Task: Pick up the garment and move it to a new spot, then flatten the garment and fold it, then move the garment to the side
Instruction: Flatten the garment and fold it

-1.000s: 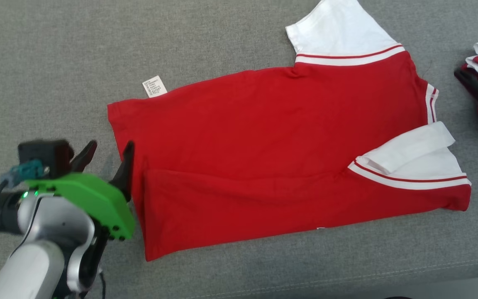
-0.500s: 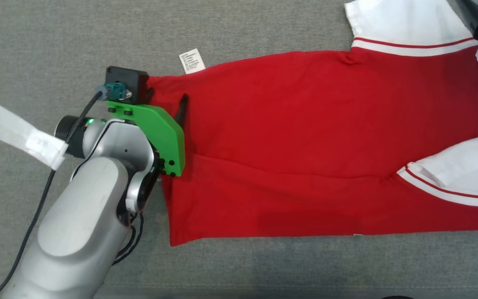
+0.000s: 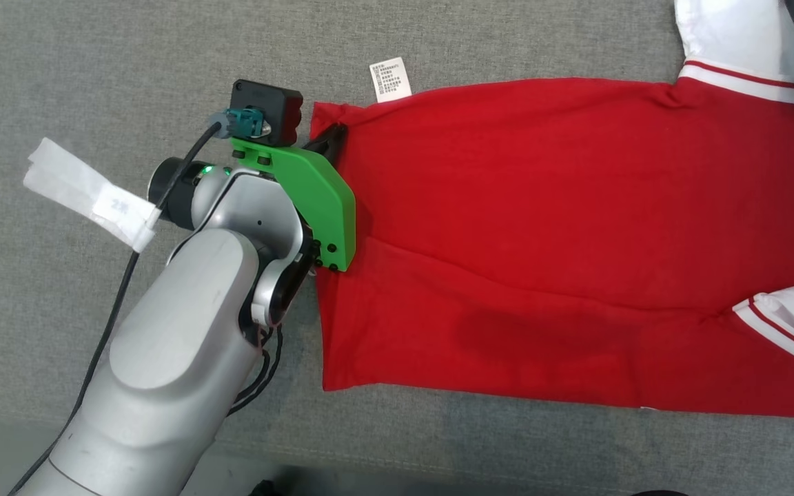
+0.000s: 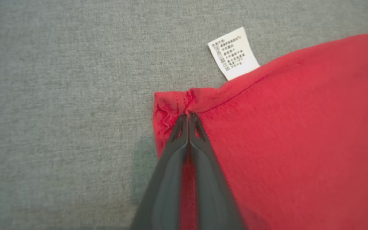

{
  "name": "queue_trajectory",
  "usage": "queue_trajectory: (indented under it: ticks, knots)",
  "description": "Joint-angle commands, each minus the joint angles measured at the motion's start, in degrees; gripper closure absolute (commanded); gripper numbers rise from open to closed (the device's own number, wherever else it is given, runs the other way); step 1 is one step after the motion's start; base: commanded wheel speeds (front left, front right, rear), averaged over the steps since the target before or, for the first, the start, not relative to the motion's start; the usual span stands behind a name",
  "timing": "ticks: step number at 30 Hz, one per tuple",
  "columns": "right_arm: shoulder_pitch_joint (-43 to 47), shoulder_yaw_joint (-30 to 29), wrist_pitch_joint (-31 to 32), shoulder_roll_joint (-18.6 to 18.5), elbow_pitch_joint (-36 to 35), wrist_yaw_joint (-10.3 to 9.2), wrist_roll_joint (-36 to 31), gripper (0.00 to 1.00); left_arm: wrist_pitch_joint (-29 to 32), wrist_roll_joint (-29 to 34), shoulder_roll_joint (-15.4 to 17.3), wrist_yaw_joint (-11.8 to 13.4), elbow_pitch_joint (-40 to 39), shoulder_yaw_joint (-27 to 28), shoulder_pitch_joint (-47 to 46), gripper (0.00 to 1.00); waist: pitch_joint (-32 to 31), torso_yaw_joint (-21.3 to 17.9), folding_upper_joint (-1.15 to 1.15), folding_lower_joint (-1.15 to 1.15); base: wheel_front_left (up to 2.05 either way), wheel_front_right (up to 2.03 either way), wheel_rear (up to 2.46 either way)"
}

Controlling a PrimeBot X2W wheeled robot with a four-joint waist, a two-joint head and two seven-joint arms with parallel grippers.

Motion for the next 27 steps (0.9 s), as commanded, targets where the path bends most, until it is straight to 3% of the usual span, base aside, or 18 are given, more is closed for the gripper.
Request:
queue_trajectory:
  ticks: [1, 7, 14, 19, 27]
  knots:
    - [1.4, 1.6, -0.1, 1.2, 0.4, 0.27, 1.2, 1.00, 0.0, -0.7, -0.2, -0.4, 1.3, -0.4, 0.4, 1.00, 0.0, -0.4, 0.00, 0.00, 0.00, 0.00, 0.00]
    - [-0.3, 4.9, -4.3, -1.1, -3.4, 0.15, 4.7, 1.00, -3.5, -0.1, 2.0, 0.2, -0.8, 1.8, 0.4, 1.00, -2.0, -3.1, 0.00, 0.00, 0.00, 0.00, 0.00]
    - [2.4, 8.2, -9.5, -4.7, -11.7, 0.14, 10.9, 1.00, -6.6, 0.3, 5.8, 2.4, -8.8, 4.4, 4.3, 1.00, -5.7, -7.2, 0.00, 0.00, 0.00, 0.00, 0.00]
    - [9.9, 7.9, -13.8, -8.9, -19.6, 0.14, 16.2, 1.00, -6.9, -0.4, 9.0, 4.1, -16.1, 5.2, 11.2, 1.00, -10.3, -9.6, 0.00, 0.00, 0.00, 0.00, 0.00]
    - [30.9, 3.3, -19.0, -14.4, -32.7, 0.14, 22.5, 1.00, -9.8, -2.9, 13.0, 7.5, -25.6, 8.1, 25.1, 1.00, -14.7, -13.4, 0.00, 0.00, 0.00, 0.00, 0.00]
